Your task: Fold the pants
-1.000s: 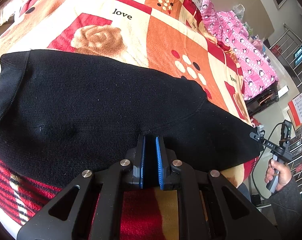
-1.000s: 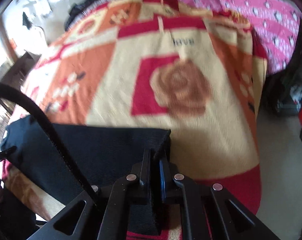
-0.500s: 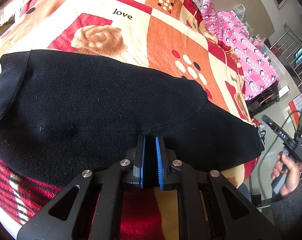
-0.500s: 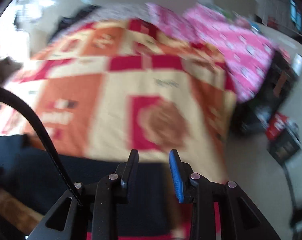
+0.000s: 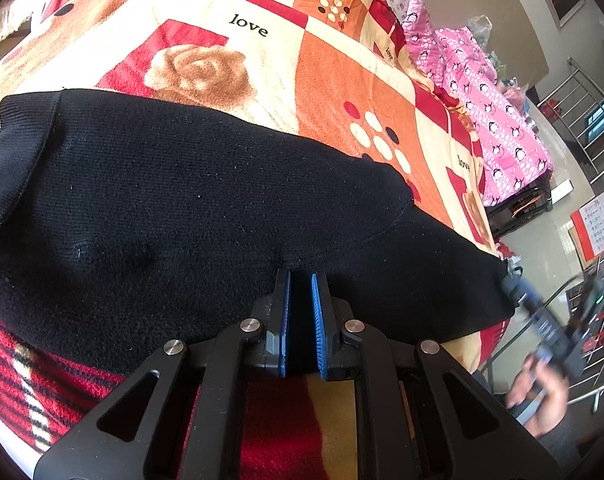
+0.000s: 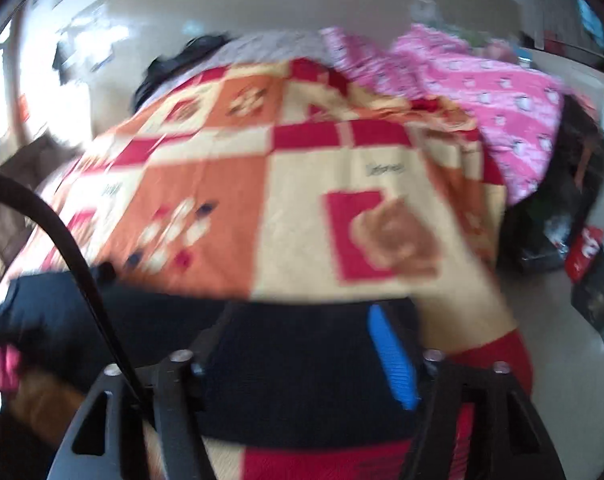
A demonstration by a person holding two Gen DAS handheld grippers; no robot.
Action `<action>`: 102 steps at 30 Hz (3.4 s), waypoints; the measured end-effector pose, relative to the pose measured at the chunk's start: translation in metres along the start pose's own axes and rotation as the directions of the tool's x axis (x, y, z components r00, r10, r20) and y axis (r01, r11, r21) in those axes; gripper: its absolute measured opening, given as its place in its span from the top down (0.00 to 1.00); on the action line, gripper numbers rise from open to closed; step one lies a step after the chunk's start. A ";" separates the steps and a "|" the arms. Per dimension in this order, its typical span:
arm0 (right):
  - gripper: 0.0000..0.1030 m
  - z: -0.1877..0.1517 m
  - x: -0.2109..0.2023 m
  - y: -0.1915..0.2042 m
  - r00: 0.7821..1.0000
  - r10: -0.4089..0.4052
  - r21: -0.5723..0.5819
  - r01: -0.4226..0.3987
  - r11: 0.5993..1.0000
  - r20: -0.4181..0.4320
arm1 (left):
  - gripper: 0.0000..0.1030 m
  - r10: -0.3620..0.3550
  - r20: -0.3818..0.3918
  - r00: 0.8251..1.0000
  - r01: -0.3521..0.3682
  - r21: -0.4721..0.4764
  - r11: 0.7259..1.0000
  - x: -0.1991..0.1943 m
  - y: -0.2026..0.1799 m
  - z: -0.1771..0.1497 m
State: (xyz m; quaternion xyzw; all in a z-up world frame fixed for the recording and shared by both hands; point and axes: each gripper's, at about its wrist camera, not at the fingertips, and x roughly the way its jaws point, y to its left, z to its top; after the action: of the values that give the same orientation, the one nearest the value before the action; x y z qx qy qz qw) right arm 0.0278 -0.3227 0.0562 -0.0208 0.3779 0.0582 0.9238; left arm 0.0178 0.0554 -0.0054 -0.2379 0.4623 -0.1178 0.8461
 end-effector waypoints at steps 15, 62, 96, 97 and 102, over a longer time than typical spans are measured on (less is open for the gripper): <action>0.10 -0.028 0.027 0.011 0.993 0.021 -0.015 -0.023 1.000 -0.120 | 0.90 0.106 0.031 0.994 -0.106 0.012 0.994 -0.014 -0.015 -0.002; 0.35 -0.121 0.005 -0.154 0.820 0.351 0.711 -0.569 0.412 0.452 | 0.92 0.042 -0.045 0.998 -0.034 0.166 0.986 0.028 -0.076 -0.017; 0.91 -0.043 -0.025 0.006 0.940 -0.269 0.035 0.268 0.963 0.209 | 0.37 -0.091 -0.594 0.799 0.304 0.270 0.914 0.146 -0.311 0.041; 0.91 -0.042 -0.025 0.009 0.939 -0.268 0.018 0.271 0.962 0.217 | 0.37 -0.073 -0.590 0.804 0.299 0.295 0.907 0.146 -0.317 0.040; 0.91 -0.042 -0.024 0.033 0.929 -0.252 -0.102 0.288 0.952 0.273 | 0.37 -0.016 -0.568 0.823 0.288 0.393 0.873 0.144 -0.332 0.033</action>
State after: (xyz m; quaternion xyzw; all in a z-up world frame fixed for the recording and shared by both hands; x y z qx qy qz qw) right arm -0.0223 -0.2956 0.0428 -0.1300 0.2438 -0.0409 0.9602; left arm 0.1309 -0.2803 0.0754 -0.0227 0.6217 -0.3566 0.6970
